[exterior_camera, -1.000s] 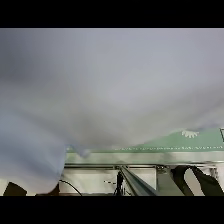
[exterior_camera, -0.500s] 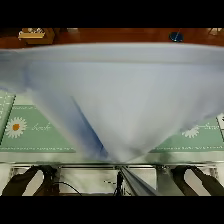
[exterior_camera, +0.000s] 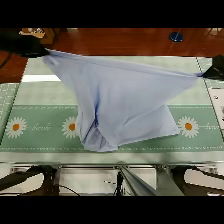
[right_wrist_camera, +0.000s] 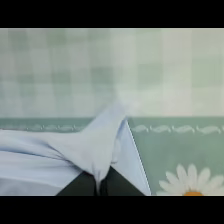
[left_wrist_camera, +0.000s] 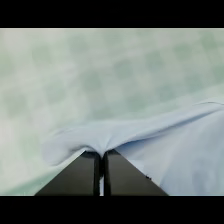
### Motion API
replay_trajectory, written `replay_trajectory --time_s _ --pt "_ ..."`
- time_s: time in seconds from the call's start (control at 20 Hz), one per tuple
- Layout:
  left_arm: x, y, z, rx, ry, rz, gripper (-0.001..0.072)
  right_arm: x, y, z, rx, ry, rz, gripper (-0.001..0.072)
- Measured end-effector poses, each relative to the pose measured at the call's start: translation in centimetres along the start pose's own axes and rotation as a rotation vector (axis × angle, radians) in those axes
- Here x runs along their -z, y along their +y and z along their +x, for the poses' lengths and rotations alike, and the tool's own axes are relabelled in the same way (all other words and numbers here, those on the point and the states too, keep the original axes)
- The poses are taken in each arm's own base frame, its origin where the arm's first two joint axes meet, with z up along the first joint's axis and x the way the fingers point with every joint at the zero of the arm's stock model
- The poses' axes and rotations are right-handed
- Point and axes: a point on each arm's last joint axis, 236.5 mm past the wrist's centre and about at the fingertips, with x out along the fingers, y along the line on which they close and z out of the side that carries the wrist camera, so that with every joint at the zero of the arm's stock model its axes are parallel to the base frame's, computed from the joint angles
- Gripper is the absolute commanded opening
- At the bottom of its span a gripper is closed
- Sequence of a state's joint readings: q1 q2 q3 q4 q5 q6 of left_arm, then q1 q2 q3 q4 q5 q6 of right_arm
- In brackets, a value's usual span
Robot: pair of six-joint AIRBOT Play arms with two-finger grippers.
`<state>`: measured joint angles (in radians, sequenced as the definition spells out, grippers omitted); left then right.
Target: Fold the shirts.
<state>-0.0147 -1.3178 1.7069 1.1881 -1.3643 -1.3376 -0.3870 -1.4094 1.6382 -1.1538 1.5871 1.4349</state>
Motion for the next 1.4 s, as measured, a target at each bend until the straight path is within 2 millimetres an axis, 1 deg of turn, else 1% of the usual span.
replay_trajectory --time_s 0.1,0.15,0.2,0.25,0.35,0.4,0.5,0.6,0.65,0.7,0.75,0.8,0.85,0.9,1.0,1.05,1.1,1.15,1.2,1.25,1.3,1.4 --pt "-1.8 0.4 3.9 0.004 -0.042 0.012 0.0017 -3.0 0.1 1.4 -0.033 -0.095 0.017 0.0018" --pt "-2.4 0.7 5.6 0.003 -0.058 0.011 0.0017 -4.7 0.1 1.8 -0.043 -0.153 0.034 0.0018" --pt "-3.0 1.1 6.9 0.001 -0.075 0.009 0.0016 -6.2 0.0 1.9 -0.052 -0.207 0.054 0.0018" --pt "-3.4 1.4 8.1 -0.003 -0.089 0.007 0.0017 -7.2 -0.2 2.2 -0.053 -0.246 0.067 0.0018" --pt "-3.4 2.2 10.3 -0.014 -0.085 0.003 0.0018 -8.6 -1.2 2.8 -0.033 -0.287 0.102 0.0018" --pt "-3.3 2.7 11.3 -0.022 -0.081 0.003 0.0018 -8.8 -2.0 3.4 -0.013 -0.284 0.120 0.0018" --pt "-2.4 3.4 13.4 -0.027 -0.046 -0.006 0.0018 -8.6 -3.6 4.9 0.026 -0.255 0.144 0.0019" --pt "-1.2 3.8 15.4 -0.021 -0.001 -0.025 0.0019 -7.7 -4.4 6.7 0.036 -0.192 0.158 0.0019" --pt "-0.1 3.8 16.4 -0.011 0.042 -0.035 0.0021 -7.2 -4.7 7.5 0.034 -0.160 0.163 0.0020" --pt "0.7 3.7 17.3 -0.001 0.073 -0.043 0.0048 -6.6 -4.9 8.3 0.029 -0.124 0.168 0.0035" --pt "1.7 3.6 18.0 0.011 0.111 -0.053 0.0158 -6.1 -4.8 8.8 0.016 -0.097 0.171 0.0175" --pt "2.5 3.6 18.3 0.019 0.143 -0.058 0.0285 -5.7 -4.5 9.2 0.000 -0.075 0.171 0.0310" --pt "2.9 4.0 18.3 0.019 0.162 -0.065 0.0366 -5.7 -4.5 9.1 -0.006 -0.070 0.165 0.0317" --pt "3.2 4.2 18.0 0.026 0.183 -0.076 0.0406 -5.8 -3.9 8.8 -0.029 -0.066 0.156 0.0317" --pt "3.7 4.9 16.5 0.047 0.227 -0.102 0.0406 -6.0 -2.4 7.2 -0.075 -0.066 0.116 0.0317" --pt "4.4 5.5 15.5 0.060 0.265 -0.123 0.0406 -5.8 -2.1 6.2 -0.078 -0.063 0.094 0.0317" --pt "5.2 6.5 14.5 0.055 0.303 -0.145 0.0407 -5.3 -2.4 5.4 -0.053 -0.048 0.071 0.0317" --pt "6.3 7.2 13.4 0.071 0.349 -0.182 0.0412 -4.3 -2.9 4.6 -0.020 -0.013 0.048 0.0319" --pt "7.5 7.6 12.4 0.093 0.396 -0.212 0.0489 -2.9 -3.6 4.0 0.019 0.038 0.025 0.0319" --pt "8.5 7.7 11.7 0.123 0.435 -0.247 0.0628 -1.8 -4.5 3.4 0.052 0.076 0.020 0.0372" --pt "9.9 7.7 11.1 0.152 0.484 -0.286 0.0645 -0.7 -5.5 2.9 0.087 0.105 0.027 0.0439" --pt "12.9 7.3 10.3 0.214 0.586 -0.356 0.0645 1.3 -6.5 2.5 0.099 0.159 0.044 0.0439"
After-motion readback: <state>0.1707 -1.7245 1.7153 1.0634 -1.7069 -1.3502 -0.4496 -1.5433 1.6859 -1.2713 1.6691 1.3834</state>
